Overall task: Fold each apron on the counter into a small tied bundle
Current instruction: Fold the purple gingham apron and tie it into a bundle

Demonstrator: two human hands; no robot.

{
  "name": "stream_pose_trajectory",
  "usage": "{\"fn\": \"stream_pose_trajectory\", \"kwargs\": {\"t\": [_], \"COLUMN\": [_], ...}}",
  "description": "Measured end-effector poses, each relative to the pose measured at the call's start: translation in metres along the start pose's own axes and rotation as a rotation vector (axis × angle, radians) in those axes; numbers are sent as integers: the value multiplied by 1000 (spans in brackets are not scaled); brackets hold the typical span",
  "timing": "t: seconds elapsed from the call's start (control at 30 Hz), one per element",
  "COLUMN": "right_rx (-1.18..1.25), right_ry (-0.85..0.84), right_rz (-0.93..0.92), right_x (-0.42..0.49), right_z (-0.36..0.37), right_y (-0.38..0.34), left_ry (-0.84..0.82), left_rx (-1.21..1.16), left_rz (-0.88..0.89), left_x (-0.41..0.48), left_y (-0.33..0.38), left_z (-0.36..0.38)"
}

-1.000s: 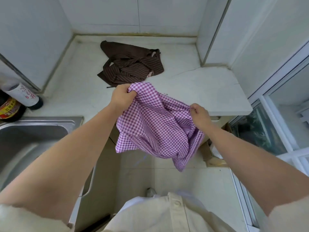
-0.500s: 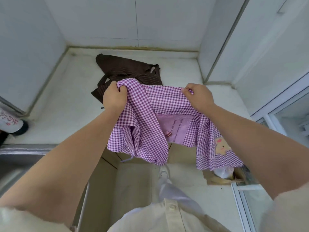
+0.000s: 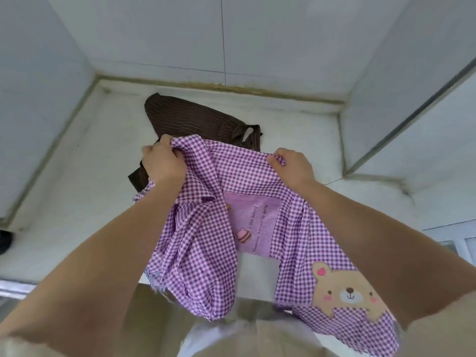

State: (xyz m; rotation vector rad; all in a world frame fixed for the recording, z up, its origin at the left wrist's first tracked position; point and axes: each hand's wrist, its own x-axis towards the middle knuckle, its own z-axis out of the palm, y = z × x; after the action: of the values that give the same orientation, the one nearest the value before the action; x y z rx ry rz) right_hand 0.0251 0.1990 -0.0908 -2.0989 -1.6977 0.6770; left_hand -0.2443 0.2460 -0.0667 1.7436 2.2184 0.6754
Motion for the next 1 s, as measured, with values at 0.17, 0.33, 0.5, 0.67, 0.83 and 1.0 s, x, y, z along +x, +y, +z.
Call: {"fn": "stream_pose_trajectory", "kwargs": {"t": [0.17,0.33,0.5,0.67,0.83,1.0], "right_rx": [63,70,84,-122,-297,-259], "right_ry": [-46,-60,-56,-195,-223,-240], "right_rz": [50,134,213,286,417,483], "right_x": [36,48,47,27,12,15], "right_z": [16,32,36,39,54,62], "right_y": [-2,1,0,11,23,14], "left_ry": [116,-70,-693,-923,-995,-973], "left_rx": [174,5,143,483,574,692], "left_rz": [-31,387,501,489,522,549], "left_x": [34,17,-26,-36,-13,34], "left_y": [16,36,42,12,-11,-48], "left_z": [20,45,90,120,114,89]}}
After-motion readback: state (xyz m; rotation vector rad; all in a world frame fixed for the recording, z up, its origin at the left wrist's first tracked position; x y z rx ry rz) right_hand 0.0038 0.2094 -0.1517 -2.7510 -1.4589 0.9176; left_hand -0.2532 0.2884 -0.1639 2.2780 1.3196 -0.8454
